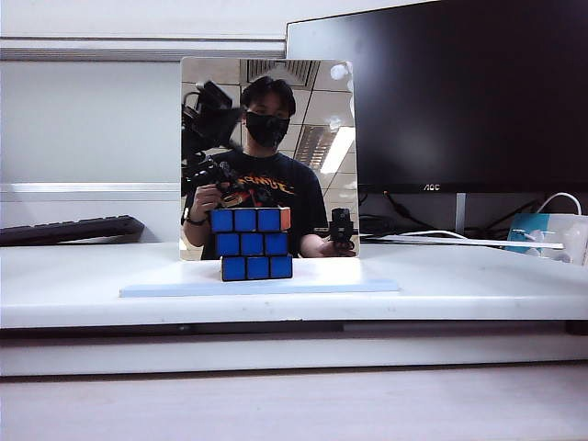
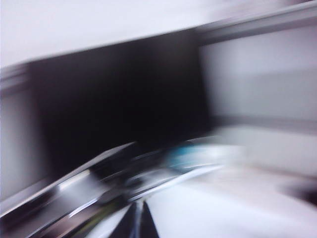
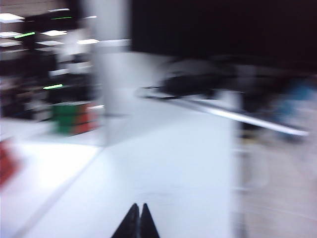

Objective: Move the the Rubik's Cube near the mirror.

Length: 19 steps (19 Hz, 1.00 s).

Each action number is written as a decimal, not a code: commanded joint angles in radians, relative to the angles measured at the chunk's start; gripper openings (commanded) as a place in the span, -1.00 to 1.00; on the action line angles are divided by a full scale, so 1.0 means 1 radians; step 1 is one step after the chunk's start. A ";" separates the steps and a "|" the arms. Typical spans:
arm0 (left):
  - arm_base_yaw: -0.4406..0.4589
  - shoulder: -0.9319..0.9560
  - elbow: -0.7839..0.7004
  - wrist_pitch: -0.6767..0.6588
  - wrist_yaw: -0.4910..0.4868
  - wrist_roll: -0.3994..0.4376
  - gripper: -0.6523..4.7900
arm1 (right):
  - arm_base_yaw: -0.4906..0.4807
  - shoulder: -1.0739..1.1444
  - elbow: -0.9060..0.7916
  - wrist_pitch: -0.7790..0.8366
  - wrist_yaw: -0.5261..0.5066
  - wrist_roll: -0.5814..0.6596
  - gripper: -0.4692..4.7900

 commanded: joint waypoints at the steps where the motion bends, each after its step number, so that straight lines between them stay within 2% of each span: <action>1: 0.001 -0.075 0.002 -0.112 0.121 -0.006 -0.78 | -0.001 0.000 -0.005 0.040 0.121 -0.007 -0.82; 3: 0.001 -0.121 0.002 -0.200 0.047 -0.006 -0.78 | 0.001 0.000 -0.005 0.046 0.117 -0.006 -0.82; 13: 0.000 -0.138 0.002 -0.231 0.047 -0.007 -0.78 | 0.001 0.000 -0.005 0.045 0.114 -0.006 -0.82; 14: 0.023 -0.150 0.002 -0.254 0.027 -0.003 -0.78 | 0.001 0.000 -0.005 0.045 0.114 -0.006 -0.82; 15: 0.075 -0.164 0.002 -0.278 0.053 -0.002 -0.78 | 0.001 0.000 -0.005 0.046 0.113 -0.006 -0.82; 16: 0.198 -0.194 0.002 -0.305 0.146 -0.018 -0.78 | 0.001 0.000 -0.005 0.044 0.114 -0.006 -0.82; 18: 0.556 -0.285 -0.024 -0.393 0.392 -0.198 -0.78 | 0.002 0.000 -0.005 0.043 0.114 -0.006 -0.82; 19: 0.667 -0.316 -0.043 -0.401 0.427 -0.226 -0.78 | 0.002 0.000 -0.005 0.043 0.113 -0.006 -0.82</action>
